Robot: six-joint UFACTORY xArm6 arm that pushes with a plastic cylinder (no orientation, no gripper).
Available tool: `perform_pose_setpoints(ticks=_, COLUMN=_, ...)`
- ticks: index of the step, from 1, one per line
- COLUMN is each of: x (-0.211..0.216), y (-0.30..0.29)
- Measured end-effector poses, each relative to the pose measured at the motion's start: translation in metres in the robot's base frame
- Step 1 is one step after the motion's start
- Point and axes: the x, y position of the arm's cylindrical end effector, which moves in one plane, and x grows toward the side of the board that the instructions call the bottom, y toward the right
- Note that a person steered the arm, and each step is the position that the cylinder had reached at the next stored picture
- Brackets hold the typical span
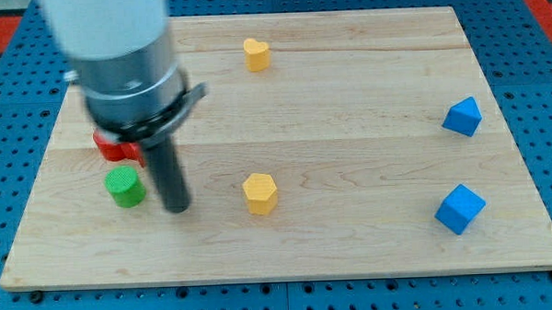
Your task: Touch the bottom of green circle
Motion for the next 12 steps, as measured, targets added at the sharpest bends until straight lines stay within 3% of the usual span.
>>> perform_pose_setpoints(ticks=2, x=0.024, y=-0.077)
perform_pose_setpoints(ticks=5, x=0.024, y=-0.118)
perform_pose_setpoints(ticks=9, x=0.025, y=-0.112)
perform_pose_setpoints(ticks=12, x=0.005, y=-0.031)
